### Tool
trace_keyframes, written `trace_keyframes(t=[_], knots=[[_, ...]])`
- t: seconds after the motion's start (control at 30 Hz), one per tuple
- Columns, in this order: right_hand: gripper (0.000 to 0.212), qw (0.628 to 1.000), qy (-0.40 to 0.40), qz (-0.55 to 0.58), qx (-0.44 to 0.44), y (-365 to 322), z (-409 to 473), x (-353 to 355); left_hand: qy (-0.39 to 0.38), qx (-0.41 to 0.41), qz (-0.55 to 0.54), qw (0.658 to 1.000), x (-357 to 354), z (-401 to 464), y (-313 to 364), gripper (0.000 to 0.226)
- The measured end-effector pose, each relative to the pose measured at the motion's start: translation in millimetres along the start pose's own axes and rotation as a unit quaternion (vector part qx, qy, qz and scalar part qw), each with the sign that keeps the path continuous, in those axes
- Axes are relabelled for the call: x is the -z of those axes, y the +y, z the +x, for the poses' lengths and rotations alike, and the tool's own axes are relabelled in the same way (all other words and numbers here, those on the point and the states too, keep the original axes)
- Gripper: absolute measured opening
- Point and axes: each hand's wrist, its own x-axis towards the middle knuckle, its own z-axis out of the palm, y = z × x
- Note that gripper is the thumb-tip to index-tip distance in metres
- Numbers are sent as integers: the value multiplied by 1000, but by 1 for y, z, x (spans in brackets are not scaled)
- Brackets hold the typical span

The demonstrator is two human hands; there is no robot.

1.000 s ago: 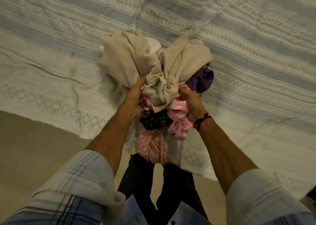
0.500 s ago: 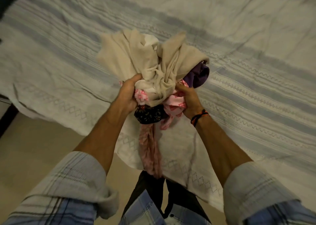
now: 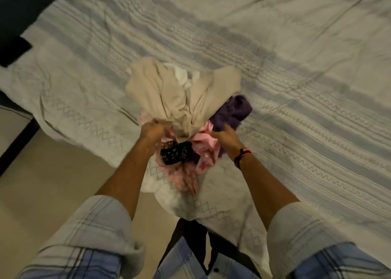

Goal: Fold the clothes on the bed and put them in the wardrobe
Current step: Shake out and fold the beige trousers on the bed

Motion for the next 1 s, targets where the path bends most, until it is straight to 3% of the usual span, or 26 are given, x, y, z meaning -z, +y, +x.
trace_keyframes(t=[0.03, 0.1, 0.17, 0.3, 0.5, 0.63, 0.77, 0.87, 1.0], knots=[[79, 998, -3, -42, -36, 8, 0, 1, 0, 22, 32, 999, 2, 3, -13, 26], [82, 993, -18, -96, -73, 17, 3, 4, -13, 40, 63, 997, 5, 12, -33, 35], [76, 987, -20, -143, -64, 18, 9, 3, -23, 43, 77, 996, 4, 20, -42, 45], [64, 969, -3, -248, -9, 5, 22, -7, -24, 14, 79, 997, -3, 33, -33, 34], [39, 961, 7, -261, 92, -23, 39, -36, -39, -43, 83, 995, -15, 52, -12, 47], [28, 946, 39, -289, 142, -28, 52, -58, -25, -44, 84, 995, -18, 73, -14, 26], [35, 925, 51, -346, 148, -33, 61, -75, -26, -55, 89, 994, -20, 80, -14, 30], [24, 914, 58, -378, 132, -36, 67, -83, -33, -54, 94, 994, -19, 81, -12, 31], [11, 934, 66, -333, 113, -38, 69, -86, -45, -62, 99, 992, -16, 81, -10, 26]])
